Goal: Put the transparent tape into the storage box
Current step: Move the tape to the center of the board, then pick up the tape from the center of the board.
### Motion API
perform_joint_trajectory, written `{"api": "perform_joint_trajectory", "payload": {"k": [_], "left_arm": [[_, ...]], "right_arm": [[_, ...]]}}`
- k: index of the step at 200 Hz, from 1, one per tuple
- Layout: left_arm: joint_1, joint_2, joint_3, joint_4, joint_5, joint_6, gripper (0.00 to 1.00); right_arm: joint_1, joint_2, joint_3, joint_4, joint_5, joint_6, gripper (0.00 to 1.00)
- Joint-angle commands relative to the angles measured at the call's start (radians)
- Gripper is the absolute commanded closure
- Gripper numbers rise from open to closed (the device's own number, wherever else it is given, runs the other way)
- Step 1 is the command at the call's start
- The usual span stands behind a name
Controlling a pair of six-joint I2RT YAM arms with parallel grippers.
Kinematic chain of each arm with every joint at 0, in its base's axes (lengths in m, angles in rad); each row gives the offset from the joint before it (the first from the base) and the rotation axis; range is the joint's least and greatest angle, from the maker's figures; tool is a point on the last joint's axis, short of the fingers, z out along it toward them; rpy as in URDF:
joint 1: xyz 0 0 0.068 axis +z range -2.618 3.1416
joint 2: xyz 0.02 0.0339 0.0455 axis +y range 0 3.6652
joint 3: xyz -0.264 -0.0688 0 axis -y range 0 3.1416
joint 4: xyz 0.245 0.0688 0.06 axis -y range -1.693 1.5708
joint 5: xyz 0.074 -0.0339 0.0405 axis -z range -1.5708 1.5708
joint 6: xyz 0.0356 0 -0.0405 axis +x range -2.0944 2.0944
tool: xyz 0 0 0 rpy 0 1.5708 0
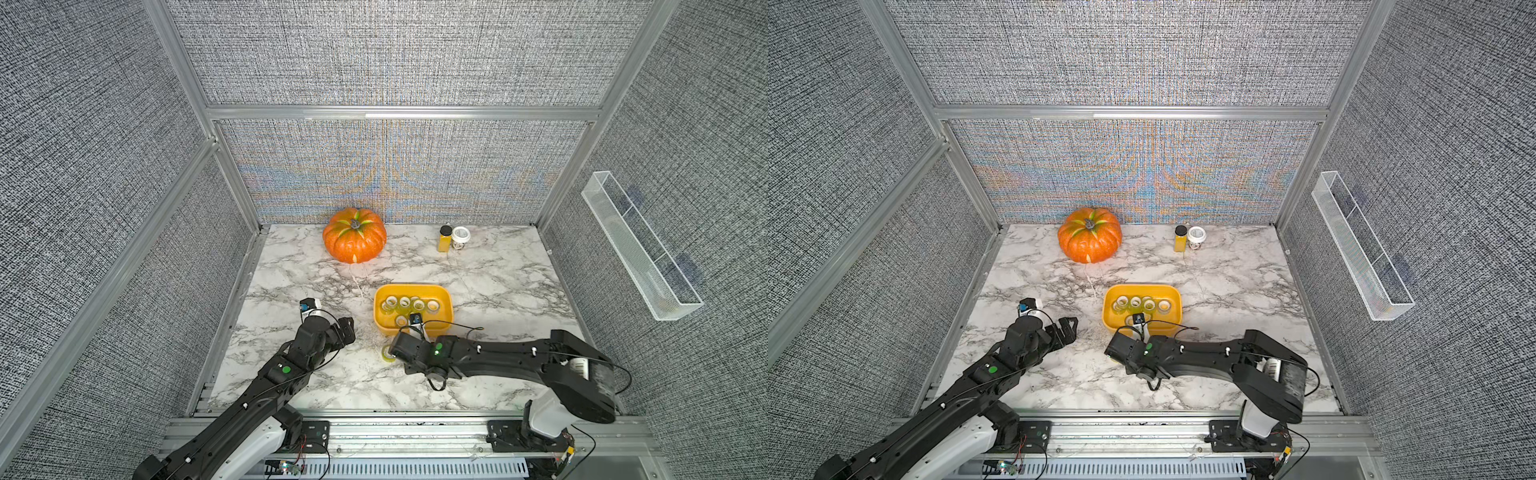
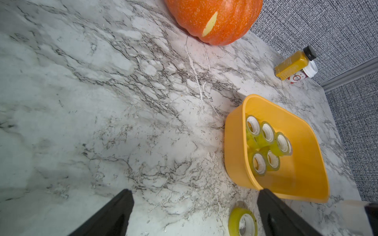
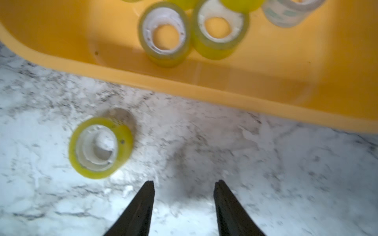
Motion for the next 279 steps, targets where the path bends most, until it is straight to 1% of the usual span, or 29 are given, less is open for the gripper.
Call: {"api": "perform_joint_trajectory", "payload": {"k": [1, 23, 29, 41, 43, 70, 94, 125, 152, 181, 194, 211, 222, 231, 240, 248, 264, 279], "left_arm": [[0.000, 0.016, -0.007, 0.049, 0.036, -0.015, 0.00], [0.000, 0.036, -0.001, 0.040, 0.022, -0.032, 0.00], [0.000, 0.037, -0.002, 0.040, 0.006, -0.040, 0.00], [0.001, 0.031, -0.008, 0.034, -0.030, -0.052, 0.00], [0.001, 0.030, -0.009, 0.030, -0.037, -0.053, 0.00], [0.003, 0.023, 0.012, -0.032, -0.090, -0.055, 0.00], [0.022, 0.038, 0.032, -0.081, -0.109, -0.045, 0.00], [0.075, 0.064, 0.033, -0.070, -0.086, -0.028, 0.00], [0.122, 0.089, 0.042, -0.061, -0.062, 0.001, 0.00], [0.144, 0.085, 0.042, -0.059, -0.049, 0.011, 0.00], [0.147, 0.076, 0.035, -0.051, -0.037, 0.008, 0.00], [0.147, 0.065, 0.035, -0.039, 0.000, 0.019, 0.00], [0.147, 0.061, 0.040, -0.029, 0.047, 0.048, 0.00], [0.147, 0.069, 0.047, -0.022, 0.093, 0.063, 0.00], [0.147, 0.085, 0.063, -0.031, 0.135, 0.076, 0.00], [0.146, 0.097, 0.078, -0.037, 0.165, 0.089, 0.00], [0.138, 0.095, 0.075, 0.025, 0.254, 0.103, 0.00], [0.114, 0.070, 0.074, 0.086, 0.286, 0.097, 0.00]], "right_arm": [[0.002, -0.085, -0.048, 0.025, 0.001, -0.013, 0.48], [0.007, -0.172, -0.122, 0.241, -0.138, -0.172, 0.47], [0.005, -0.171, -0.121, 0.283, -0.172, -0.207, 0.47], [0.007, -0.134, -0.100, 0.304, -0.209, -0.269, 0.47], [0.007, -0.125, -0.074, 0.304, -0.213, -0.278, 0.47], [0.006, 0.029, 0.035, 0.277, -0.215, -0.363, 0.48], [0.010, 0.121, 0.104, 0.283, -0.234, -0.422, 0.49], [0.009, 0.183, 0.130, 0.299, -0.201, -0.471, 0.49], [0.008, 0.234, 0.142, 0.327, -0.210, -0.508, 0.49], [0.007, 0.274, 0.140, 0.332, -0.219, -0.511, 0.51], [0.007, 0.278, 0.125, 0.340, -0.221, -0.505, 0.57], [0.009, 0.260, 0.103, 0.347, -0.211, -0.491, 0.79], [0.010, 0.231, 0.082, 0.345, -0.202, -0.482, 0.90], [0.012, 0.196, 0.068, 0.341, -0.197, -0.480, 0.97], [0.016, 0.152, 0.054, 0.334, -0.187, -0.479, 1.00], [0.016, 0.108, 0.045, 0.322, -0.179, -0.478, 1.00], [0.016, 0.018, 0.041, 0.285, -0.156, -0.480, 1.00], [0.013, -0.062, 0.053, 0.242, -0.131, -0.487, 1.00]]}}
